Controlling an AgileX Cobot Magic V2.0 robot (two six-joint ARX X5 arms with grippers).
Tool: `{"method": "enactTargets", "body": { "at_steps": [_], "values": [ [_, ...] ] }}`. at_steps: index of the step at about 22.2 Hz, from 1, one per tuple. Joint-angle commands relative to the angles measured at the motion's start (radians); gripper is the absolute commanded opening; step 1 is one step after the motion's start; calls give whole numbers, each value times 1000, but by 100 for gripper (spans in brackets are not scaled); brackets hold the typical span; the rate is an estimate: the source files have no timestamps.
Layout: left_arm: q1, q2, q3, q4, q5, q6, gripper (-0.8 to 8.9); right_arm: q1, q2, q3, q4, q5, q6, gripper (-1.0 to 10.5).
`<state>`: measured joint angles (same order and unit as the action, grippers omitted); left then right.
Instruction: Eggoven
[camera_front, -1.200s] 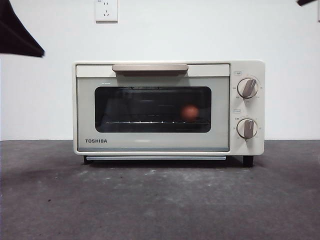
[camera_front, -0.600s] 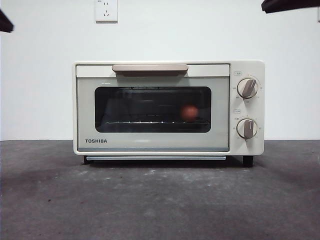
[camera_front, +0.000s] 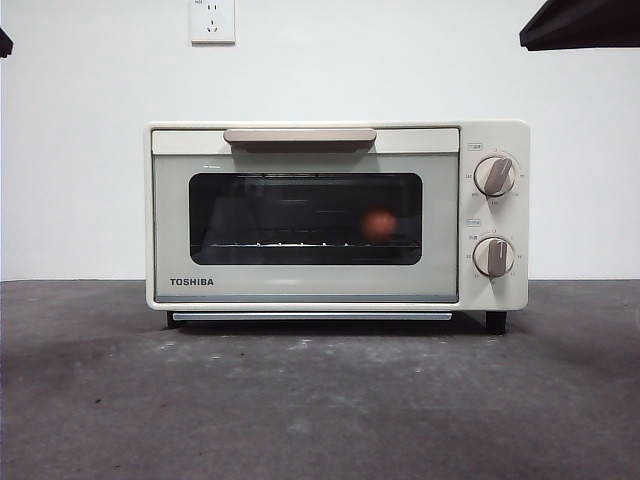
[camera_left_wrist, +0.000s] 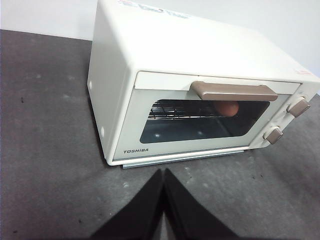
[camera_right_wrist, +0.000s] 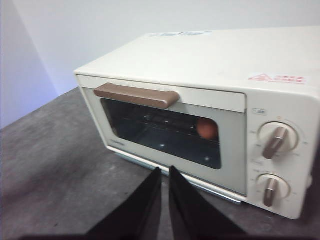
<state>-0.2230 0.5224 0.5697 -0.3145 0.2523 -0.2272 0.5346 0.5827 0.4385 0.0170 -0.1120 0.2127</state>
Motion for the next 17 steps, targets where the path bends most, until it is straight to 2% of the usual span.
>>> {"method": "enactTargets", "body": {
  "at_steps": [1, 13, 16, 17],
  "values": [
    [-3, 2, 11, 8, -3, 2, 7, 6, 3, 6, 13, 11, -12, 5],
    [-3, 2, 11, 8, -3, 3, 7, 6, 2, 6, 13, 11, -12, 5],
    [-3, 2, 11, -4, -3, 15, 7, 6, 2, 6, 13, 11, -12, 5],
    [-2, 2, 11, -2, -6, 59, 8, 6, 2, 6, 13, 11, -12, 5]
  ]
}}
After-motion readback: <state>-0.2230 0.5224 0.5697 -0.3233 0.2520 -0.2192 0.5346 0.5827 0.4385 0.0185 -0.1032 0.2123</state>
